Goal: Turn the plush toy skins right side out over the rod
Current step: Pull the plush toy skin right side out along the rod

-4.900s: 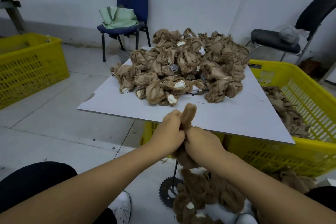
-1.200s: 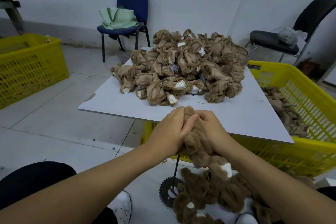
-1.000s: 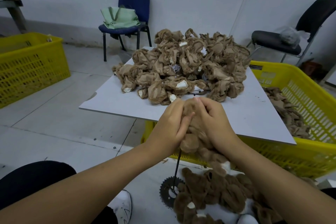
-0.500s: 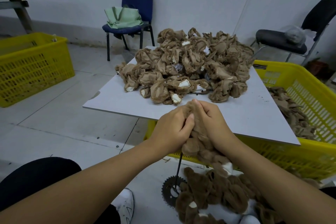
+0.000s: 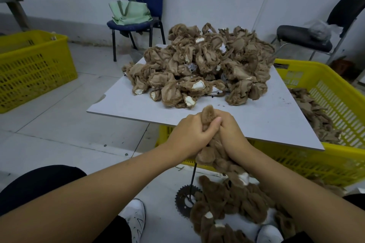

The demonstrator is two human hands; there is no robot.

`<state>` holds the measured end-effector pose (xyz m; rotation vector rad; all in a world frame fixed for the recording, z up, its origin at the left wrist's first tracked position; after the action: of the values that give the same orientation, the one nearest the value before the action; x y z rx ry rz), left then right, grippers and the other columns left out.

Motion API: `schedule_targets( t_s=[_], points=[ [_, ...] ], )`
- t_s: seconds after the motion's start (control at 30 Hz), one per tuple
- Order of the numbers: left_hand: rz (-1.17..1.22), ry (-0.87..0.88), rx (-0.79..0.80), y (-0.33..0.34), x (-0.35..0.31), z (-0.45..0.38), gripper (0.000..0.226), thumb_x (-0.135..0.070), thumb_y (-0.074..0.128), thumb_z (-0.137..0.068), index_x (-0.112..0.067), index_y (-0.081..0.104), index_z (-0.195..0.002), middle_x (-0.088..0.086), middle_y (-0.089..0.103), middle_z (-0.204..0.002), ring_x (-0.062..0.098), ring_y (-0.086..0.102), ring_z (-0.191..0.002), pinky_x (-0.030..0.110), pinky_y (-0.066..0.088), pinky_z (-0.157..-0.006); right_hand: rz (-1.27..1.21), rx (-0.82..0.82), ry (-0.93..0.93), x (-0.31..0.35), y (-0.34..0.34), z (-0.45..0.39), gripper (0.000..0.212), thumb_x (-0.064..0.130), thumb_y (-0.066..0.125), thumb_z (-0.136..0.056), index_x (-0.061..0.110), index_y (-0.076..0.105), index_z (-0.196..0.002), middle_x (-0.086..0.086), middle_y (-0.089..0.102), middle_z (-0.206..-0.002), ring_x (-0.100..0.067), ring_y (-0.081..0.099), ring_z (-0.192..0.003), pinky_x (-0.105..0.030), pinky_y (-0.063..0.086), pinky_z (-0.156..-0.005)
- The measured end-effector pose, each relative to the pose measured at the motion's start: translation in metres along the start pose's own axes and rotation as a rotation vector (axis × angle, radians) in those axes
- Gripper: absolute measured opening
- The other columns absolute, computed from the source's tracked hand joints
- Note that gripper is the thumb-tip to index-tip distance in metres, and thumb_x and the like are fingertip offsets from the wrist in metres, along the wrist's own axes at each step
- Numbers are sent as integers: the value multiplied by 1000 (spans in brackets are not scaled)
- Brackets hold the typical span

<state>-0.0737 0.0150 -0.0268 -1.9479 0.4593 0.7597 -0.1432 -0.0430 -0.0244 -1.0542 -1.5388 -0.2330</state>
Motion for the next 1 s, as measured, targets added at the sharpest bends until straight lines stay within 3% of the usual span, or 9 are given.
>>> schedule_targets(
  t_s=[0.1, 0.2, 0.33, 0.5, 0.57, 0.63, 0.77, 0.87, 1.0],
  points=[
    [32, -98, -45, -6, 4, -5, 60, -70, 40, -83, -16, 45, -59, 3, 51, -53, 18, 54, -54, 40, 40, -51, 41, -17, 13, -2, -1, -2, 39, 2, 53, -91, 27, 54, -61, 11, 57, -59, -2, 51, -60, -29, 42, -60],
    [87, -181, -69, -15, 3, -15, 53, -66, 36, -81, -19, 49, -61, -3, 51, -55, 20, 56, -59, 37, 43, -54, 60, -73, 20, 9, -7, -6, 41, 5, 51, -94, 30, 59, -63, 14, 62, -57, 5, 53, -57, -17, 41, -54],
    [227, -241, 24, -18, -6, -30, 54, -66, 33, -68, -20, 58, -77, 1, 62, -75, 27, 64, -83, 50, 53, -82, 94, -109, 22, 24, -23, -17, 38, 9, 52, -96, 14, 57, -59, 0, 54, -55, -12, 46, -56, -32, 36, -56],
    [241, -300, 103, -10, -2, -29, 44, -64, 37, -63, -25, 52, -76, -1, 58, -77, 28, 63, -89, 53, 50, -91, 156, -84, 73, 17, -17, -15, 39, 3, 51, -91, 22, 53, -58, 7, 54, -56, -10, 48, -56, -31, 38, -55],
    [237, -289, 102, -6, -2, -27, 40, -61, 37, -64, -24, 48, -74, 0, 55, -75, 24, 59, -80, 51, 50, -87, 203, -74, 89, 9, -14, -13, 33, 4, 49, -92, 17, 56, -62, 1, 59, -63, -18, 54, -61, -38, 43, -58],
    [200, -256, 87, -3, -5, -23, 38, -59, 36, -66, -22, 43, -70, -1, 49, -67, 21, 53, -69, 46, 49, -73, 230, -76, 96, 2, -12, -11, 32, 5, 51, -92, 20, 56, -63, 3, 61, -65, -16, 57, -63, -40, 47, -60],
    [124, -224, 14, -1, -3, -13, 39, -59, 35, -70, -21, 42, -62, -4, 41, -54, 17, 44, -55, 34, 34, -55, 264, -84, 98, -2, -10, -2, 41, 1, 50, -91, 28, 50, -59, 9, 57, -55, 0, 52, -54, -25, 40, -54],
    [1, -105, -121, -18, -11, -10, 48, -56, 37, -81, -15, 43, -57, -1, 44, -50, 18, 48, -51, 32, 30, -49, 208, -120, 80, 10, -11, 1, 31, 17, 47, -91, 27, 55, -63, 7, 61, -61, -8, 58, -61, -40, 50, -57],
    [2, 109, -276, -33, -26, 1, 52, -51, 39, -91, -16, 43, -53, 0, 41, -42, 16, 43, -41, 33, 31, -42, 258, -141, 19, 20, -13, 2, 30, 37, 44, -92, 25, 60, -70, 4, 65, -66, -17, 63, -65, -41, 52, -58]
  ],
)
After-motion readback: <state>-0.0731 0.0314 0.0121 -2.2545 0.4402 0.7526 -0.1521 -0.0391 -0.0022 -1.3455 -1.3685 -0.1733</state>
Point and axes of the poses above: each hand's wrist, its own z-axis away from the middle knuckle, its own y-axis out of the palm, x = y × z, the point moved 9 cm from there along -z, towards the middle knuckle
